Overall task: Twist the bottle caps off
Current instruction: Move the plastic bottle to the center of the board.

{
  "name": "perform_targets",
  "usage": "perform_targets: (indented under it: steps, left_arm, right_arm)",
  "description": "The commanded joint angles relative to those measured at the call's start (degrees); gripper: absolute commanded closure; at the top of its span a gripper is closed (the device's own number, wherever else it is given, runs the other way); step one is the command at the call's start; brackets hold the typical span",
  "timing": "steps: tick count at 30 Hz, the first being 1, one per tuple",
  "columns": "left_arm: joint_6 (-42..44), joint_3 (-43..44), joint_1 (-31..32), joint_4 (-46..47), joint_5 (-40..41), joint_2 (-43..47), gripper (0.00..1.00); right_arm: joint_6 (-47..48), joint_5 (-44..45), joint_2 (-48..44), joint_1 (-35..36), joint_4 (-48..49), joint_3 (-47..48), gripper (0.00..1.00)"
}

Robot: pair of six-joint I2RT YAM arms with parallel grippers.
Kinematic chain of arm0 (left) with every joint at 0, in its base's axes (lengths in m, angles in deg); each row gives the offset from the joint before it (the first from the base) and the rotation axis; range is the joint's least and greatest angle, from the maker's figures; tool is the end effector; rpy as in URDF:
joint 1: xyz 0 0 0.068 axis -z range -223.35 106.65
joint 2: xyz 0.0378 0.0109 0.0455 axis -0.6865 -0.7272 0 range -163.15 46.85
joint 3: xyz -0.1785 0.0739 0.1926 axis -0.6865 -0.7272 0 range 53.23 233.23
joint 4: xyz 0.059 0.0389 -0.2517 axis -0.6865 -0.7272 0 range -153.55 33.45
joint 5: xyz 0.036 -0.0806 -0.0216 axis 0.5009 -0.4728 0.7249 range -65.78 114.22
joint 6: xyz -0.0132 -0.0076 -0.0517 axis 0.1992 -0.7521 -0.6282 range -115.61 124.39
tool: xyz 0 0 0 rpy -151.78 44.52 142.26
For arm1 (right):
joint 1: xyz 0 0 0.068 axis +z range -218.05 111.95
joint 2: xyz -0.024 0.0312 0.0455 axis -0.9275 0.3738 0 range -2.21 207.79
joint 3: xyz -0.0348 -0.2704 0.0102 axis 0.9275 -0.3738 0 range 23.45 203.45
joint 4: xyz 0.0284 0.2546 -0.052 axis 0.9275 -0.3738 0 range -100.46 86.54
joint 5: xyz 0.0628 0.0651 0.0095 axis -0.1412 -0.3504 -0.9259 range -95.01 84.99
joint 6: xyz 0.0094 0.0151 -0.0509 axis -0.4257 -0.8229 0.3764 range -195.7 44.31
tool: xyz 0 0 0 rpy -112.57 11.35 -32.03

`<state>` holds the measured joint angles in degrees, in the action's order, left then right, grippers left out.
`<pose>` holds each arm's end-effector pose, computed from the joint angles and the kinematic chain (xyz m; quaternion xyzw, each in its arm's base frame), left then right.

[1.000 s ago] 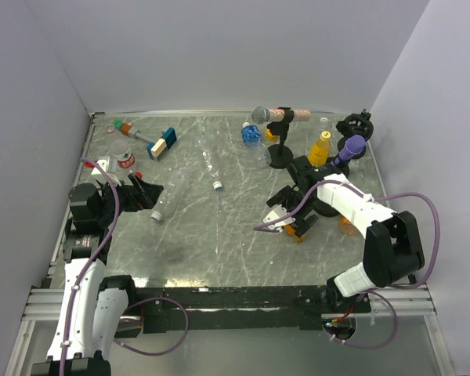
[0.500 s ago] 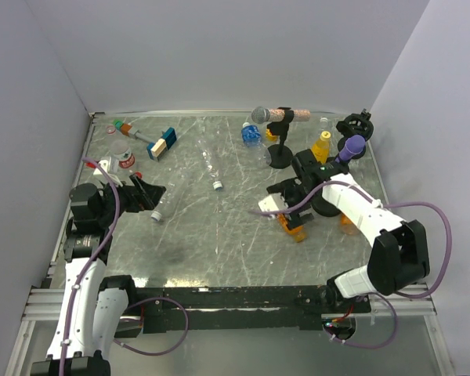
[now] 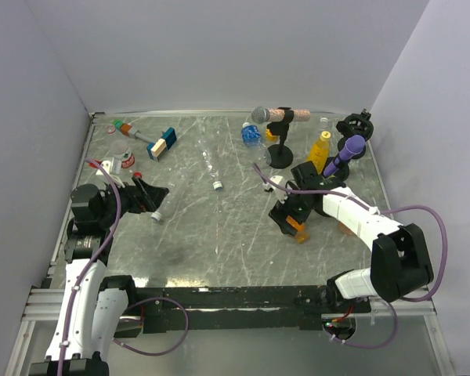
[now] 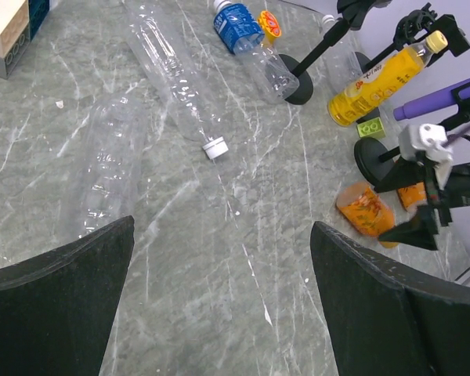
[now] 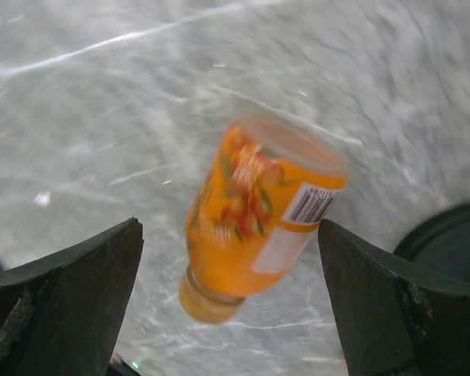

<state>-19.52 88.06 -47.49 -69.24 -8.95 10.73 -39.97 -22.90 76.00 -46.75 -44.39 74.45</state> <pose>0.1547 -0.0083 0.2985 -0.0125 0.7753 -0.3228 0.5428 0.2303 0.1016 0.2131 -0.4889 0.8382 0.1279 0.2050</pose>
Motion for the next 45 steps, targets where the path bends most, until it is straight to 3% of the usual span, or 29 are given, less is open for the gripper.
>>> perform_targets:
  steps: [1,9,17,21,24,28,31,32,40,43,45]
  left_arm:
    - [-0.88,0.06,0.19,2.49,-1.11,0.96,0.03]
    - [-0.80,0.06,0.19,2.49,-0.85,1.40,0.03]
    - [-0.88,-0.11,0.19,2.93,-1.72,1.49,0.03]
    - [-0.80,-0.11,0.19,3.02,-1.90,1.40,0.03]
    - [-0.80,-0.11,0.27,2.93,-1.90,1.40,0.03]
    - [-0.71,-0.11,0.36,2.93,-2.08,1.49,0.03]
    - [-0.80,-0.38,0.63,3.28,-2.69,1.84,0.04]
    - [-0.88,-0.46,0.63,3.46,-2.87,1.93,0.03]
    - [-2.64,-1.34,2.38,6.53,-8.04,0.62,0.03]
    - [-3.17,-1.26,8.34,6.81,-7.89,-1.49,0.03]
    - [-2.82,0.41,15.09,3.48,-1.06,-5.08,0.02]
  right_arm:
    - [-15.68,9.97,-0.96,-0.38,9.54,-2.48,0.01]
    - [-17.88,9.19,3.08,-0.47,7.89,-2.75,0.05]
    - [-12.36,4.10,3.26,2.42,3.58,-0.21,0.48]
    - [-5.34,1.10,5.45,10.05,1.73,4.62,0.61]
    - [2.92,2.06,8.35,18.66,1.64,7.44,0.63]
    - [11.99,6.46,13.53,26.07,1.39,10.94,0.59]
    - [13.14,5.06,18.72,26.07,-5.72,18.41,0.42]
    - [13.05,4.97,18.99,26.07,-6.96,19.39,0.01]
    - [8.14,-5.03,3.90,22.75,-9.17,20.19,0.00]
    - [4.46,-13.10,-3.48,17.74,-7.34,18.00,0.00]
    - [0.16,-21.00,-8.40,10.99,-4.09,14.93,0.00]
